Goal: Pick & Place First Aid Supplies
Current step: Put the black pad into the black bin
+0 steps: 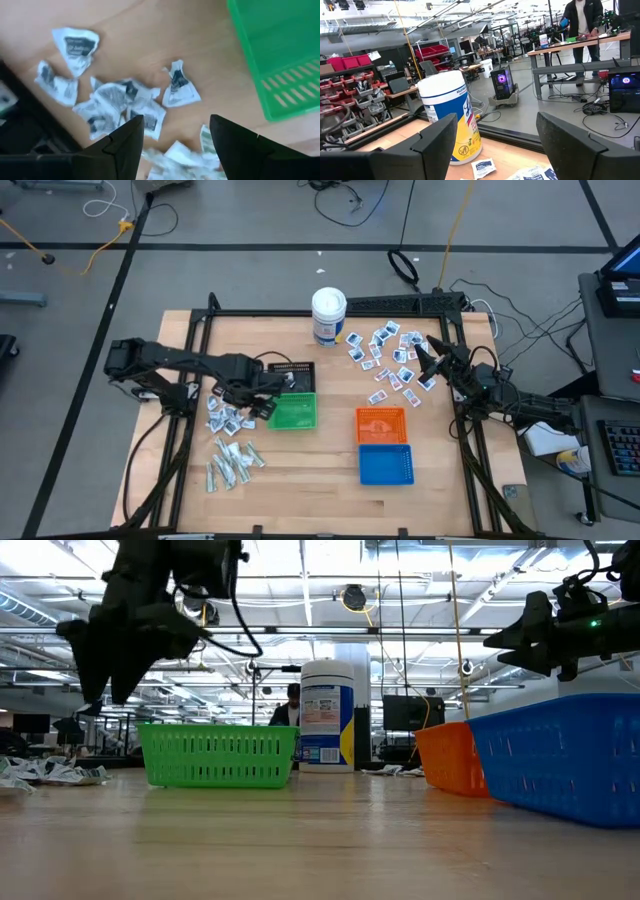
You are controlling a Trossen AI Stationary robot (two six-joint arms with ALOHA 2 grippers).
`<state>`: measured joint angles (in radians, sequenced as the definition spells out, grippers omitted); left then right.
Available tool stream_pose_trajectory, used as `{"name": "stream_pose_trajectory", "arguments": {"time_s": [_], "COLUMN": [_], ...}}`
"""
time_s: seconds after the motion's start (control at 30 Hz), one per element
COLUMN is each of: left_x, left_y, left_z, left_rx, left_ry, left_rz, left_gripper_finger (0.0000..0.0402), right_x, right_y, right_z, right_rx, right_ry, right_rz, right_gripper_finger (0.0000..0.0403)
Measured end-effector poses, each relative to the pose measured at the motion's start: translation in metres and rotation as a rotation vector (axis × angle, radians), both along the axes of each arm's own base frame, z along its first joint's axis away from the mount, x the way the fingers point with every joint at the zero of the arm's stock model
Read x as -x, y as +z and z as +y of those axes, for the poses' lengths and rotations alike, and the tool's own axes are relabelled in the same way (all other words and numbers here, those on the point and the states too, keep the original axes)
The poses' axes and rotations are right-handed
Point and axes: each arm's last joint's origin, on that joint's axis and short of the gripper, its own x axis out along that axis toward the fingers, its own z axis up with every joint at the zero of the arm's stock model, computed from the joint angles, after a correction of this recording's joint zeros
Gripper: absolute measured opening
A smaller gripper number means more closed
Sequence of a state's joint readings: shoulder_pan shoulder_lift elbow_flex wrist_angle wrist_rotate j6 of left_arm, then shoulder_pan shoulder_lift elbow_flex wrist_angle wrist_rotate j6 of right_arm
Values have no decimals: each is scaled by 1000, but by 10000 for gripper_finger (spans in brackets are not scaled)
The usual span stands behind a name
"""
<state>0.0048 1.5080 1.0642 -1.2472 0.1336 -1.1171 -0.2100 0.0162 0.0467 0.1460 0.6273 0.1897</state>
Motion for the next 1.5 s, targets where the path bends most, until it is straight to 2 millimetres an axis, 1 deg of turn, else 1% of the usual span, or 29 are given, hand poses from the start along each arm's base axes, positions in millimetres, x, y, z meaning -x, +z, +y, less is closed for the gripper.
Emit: {"name": "stream_pose_trajectory", "arguments": {"time_s": [0.33,0.57,0.8,0.97,1.03,1.1,1.4,1.43,1.5], "left_x": [10,14,16,22,26,29,34,34,34], "left_y": [-42,-63,-74,-78,-77,-77,-66,-66,-66], "left_z": [0,0,-4,-7,-8,-9,-8,-8,-8], "left_rx": [-5,-6,-3,23,35,43,30,30,29], "left_ry": [25,41,25,16,13,12,-13,-16,-18], "left_rz": [-34,-85,-124,-129,-139,-140,-205,-206,-207], "left_gripper_finger": [230,230,230,224,207,179,21,11,7], "right_x": [0,0,0,0,0,0,0,0,0], "right_y": [0,0,0,0,0,0,0,0,0], "right_z": [0,0,0,0,0,0,0,0,0], "right_rx": [0,0,0,0,0,0,0,0,0], "right_ry": [0,0,0,0,0,0,0,0,1], "right_rz": [0,0,0,0,0,0,0,0,0], "right_gripper_finger": [267,267,267,267,267,267,267,267,267]}}
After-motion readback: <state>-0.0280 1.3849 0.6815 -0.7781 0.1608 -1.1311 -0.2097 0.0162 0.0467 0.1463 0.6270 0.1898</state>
